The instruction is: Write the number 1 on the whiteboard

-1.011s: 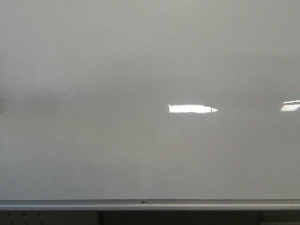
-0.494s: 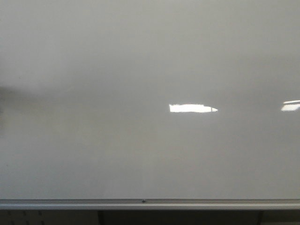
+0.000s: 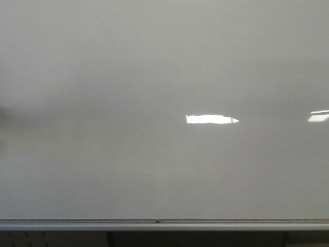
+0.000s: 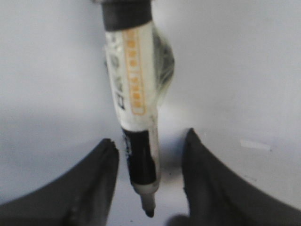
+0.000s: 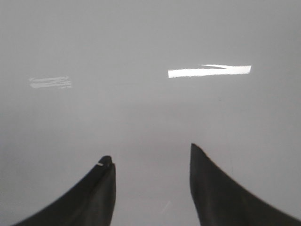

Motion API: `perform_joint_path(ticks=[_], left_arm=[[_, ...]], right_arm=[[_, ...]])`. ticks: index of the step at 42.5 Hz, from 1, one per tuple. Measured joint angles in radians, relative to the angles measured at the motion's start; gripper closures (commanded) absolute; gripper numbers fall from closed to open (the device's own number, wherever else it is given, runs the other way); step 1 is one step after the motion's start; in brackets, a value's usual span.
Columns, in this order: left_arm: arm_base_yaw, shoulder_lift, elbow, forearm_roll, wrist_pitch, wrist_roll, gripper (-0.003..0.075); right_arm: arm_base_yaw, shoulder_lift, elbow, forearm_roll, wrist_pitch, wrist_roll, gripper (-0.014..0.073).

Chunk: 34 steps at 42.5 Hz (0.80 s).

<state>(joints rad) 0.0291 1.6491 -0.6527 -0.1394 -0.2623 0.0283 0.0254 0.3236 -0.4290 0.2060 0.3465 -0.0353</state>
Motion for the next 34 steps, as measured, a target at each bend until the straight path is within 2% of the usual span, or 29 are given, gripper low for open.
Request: perform_joint_path(ticks=[3,11,16,26,34], left_arm=[[0.0,0.001,0.0,-0.002,0.004,0.0,0.0741],[0.0,0.001,0.0,0.012,0.009,0.0,0.0741],[0.0,-0.032,-0.001,0.045,0.07,0.0,0.0741],[-0.027,-0.208,-0.064,0.102,0.433,0.025,0.074],[-0.147,-0.325,-0.139,0.108,0.741,0.172,0.074]], right_arm=[[0.0,0.0,0.0,0.0,0.0,0.0,0.0197],[0.0,0.0,0.0,0.0,0.0,0.0,0.0197],[0.0,0.0,0.0,0.0,0.0,0.0,0.0197],[0.0,0.0,0.0,0.0,0.0,0.0,0.0197],[0.0,0.009,-0.016,0.008,0.07,0.0,0.0197]])
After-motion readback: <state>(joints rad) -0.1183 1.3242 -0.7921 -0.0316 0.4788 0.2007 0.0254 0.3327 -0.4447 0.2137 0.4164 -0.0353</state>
